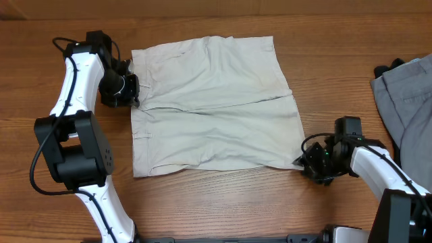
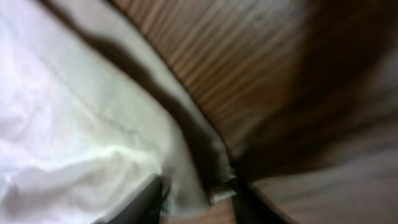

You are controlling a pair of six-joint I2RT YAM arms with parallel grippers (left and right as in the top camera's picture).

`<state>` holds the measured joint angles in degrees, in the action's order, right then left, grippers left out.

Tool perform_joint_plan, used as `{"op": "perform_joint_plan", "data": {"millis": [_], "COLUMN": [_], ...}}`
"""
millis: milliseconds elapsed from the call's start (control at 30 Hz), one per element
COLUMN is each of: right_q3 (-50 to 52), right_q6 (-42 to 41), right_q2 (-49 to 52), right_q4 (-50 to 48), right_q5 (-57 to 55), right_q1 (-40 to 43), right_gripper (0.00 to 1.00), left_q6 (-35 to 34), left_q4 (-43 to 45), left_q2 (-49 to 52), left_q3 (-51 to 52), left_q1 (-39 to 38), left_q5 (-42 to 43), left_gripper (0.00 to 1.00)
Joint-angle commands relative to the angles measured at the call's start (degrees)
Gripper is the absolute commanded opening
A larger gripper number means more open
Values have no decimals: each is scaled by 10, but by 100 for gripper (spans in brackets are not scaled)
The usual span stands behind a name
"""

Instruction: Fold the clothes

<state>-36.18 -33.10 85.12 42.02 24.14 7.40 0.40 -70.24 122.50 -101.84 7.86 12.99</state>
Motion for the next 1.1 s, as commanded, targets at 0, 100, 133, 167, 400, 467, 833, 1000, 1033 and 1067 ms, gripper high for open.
{"op": "perform_joint_plan", "data": {"millis": [0, 100, 133, 167, 400, 467, 833, 1000, 1033, 1067], "right_q3": [13, 0, -6, -13, -37, -37, -39, -51, -52, -52], "right_q6": [-12, -6, 5, 8, 49, 49, 109, 120, 120, 119], "right_q2": [2, 2, 2, 2, 1, 1, 1, 0, 0, 0], "right_q4": [-3, 21, 32, 45, 61, 61, 38, 38, 37, 38], "right_q5": [-21, -85, -105, -129, -132, -129, -85, -53, -50, -49], "right_q1": [-1, 13, 21, 31, 71, 71, 71, 71, 71, 71], "right_gripper": [8, 4, 4, 4, 5, 9, 67, 68, 68, 68], "left_q6": [11, 12, 12, 13, 13, 13, 24, 21, 13, 7], "left_q4": [2, 4, 5, 6, 17, 12, -85, -122, -129, -138], "left_q2": [9, 9, 9, 9, 9, 9, -65, -146, -158, -167], "left_q3": [-10, -10, -10, -10, -10, -10, -12, -12, -12, -12], "left_q1": [4, 4, 5, 5, 5, 5, 38, 29, 25, 21], "left_q5": [-11, -12, -12, -16, -20, -17, 60, 74, 74, 74], "left_gripper": [6, 6, 6, 5, 6, 54, 100, 100, 100, 100]}}
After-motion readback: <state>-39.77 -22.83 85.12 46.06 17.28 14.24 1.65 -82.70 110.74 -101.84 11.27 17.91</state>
